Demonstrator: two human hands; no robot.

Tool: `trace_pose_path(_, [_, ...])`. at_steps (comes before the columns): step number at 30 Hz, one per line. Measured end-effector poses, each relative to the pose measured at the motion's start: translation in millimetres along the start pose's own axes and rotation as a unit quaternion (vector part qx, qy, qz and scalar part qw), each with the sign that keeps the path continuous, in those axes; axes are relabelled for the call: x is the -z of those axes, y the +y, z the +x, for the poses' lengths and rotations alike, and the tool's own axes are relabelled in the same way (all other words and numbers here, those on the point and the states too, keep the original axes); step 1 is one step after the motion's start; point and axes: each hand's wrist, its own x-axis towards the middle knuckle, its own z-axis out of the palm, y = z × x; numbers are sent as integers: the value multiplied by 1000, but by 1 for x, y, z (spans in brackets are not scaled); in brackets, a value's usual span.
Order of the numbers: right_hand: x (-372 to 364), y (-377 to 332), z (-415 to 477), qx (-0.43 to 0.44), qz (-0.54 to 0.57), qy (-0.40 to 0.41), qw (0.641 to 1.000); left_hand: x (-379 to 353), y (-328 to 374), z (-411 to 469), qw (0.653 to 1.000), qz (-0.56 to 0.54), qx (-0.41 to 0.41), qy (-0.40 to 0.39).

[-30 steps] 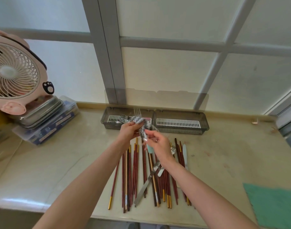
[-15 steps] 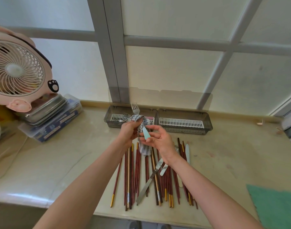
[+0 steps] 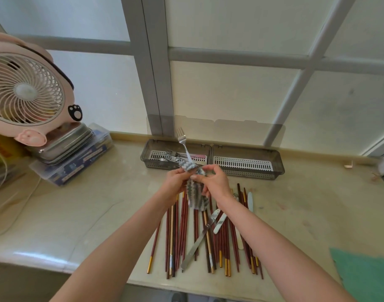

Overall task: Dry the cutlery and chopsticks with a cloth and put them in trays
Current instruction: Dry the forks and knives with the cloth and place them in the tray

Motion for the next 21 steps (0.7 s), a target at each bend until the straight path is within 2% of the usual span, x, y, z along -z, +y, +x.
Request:
trace_pose_path(3, [1, -7, 6, -5, 13, -25, 1000, 1, -2, 1, 995, 93, -21, 23])
trace_pose_path(6, [0, -14, 22, -50, 36, -27, 998, -2, -10, 4, 987, 156, -15, 27])
trace_pose_path(10, [-9, -5, 37, -100, 59, -10, 993, 1, -26, 5, 986, 161, 24, 35])
trace_pose_path(14, [-22, -3, 45, -95, 57, -4, 994, 16, -34, 2, 988, 128, 40, 70])
trace_pose_path(16, [-27, -9, 60, -42, -25, 14, 999, 25, -35, 0, 991, 96, 67, 71])
trace_pose_path(18, [-30, -17, 83, 38, -145, 26, 988, 33, -38, -2, 992, 82, 77, 63])
trace_pose_path(21, [-33, -29, 119, 114, -328, 4, 938, 40, -40, -4, 993, 67, 76, 63])
